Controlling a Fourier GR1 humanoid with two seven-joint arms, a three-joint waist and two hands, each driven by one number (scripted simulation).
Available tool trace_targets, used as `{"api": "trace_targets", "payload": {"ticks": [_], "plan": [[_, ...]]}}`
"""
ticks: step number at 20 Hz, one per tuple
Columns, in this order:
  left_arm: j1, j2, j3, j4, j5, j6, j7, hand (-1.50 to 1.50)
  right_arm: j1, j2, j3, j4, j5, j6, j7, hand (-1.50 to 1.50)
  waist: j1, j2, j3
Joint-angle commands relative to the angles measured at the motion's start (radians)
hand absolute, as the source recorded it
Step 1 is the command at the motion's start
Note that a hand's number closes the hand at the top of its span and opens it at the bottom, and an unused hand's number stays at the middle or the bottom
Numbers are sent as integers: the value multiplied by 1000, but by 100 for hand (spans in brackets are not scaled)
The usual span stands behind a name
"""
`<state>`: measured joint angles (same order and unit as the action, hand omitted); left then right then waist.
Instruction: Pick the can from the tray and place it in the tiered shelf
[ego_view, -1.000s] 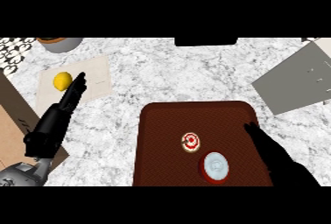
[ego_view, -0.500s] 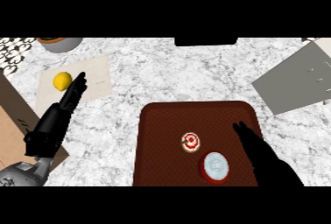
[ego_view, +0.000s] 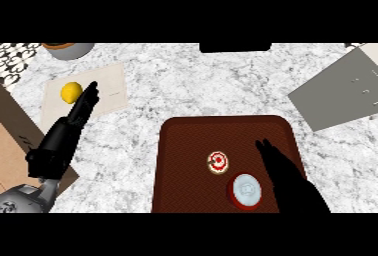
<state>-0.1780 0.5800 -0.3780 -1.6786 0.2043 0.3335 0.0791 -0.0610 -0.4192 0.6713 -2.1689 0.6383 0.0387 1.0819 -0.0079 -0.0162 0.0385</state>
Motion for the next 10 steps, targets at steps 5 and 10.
{"api": "trace_targets", "payload": {"ticks": [5, 10], "plan": [[39, -117, -37, 97, 13, 24, -38, 0, 17, 41, 11, 63, 53, 29, 72, -150, -11, 22, -41], [13, -101, -11, 58, 36, 14, 7, 0, -35, 98, -6, 142, 76, 49, 79, -150, 6, 23, -40]]}}
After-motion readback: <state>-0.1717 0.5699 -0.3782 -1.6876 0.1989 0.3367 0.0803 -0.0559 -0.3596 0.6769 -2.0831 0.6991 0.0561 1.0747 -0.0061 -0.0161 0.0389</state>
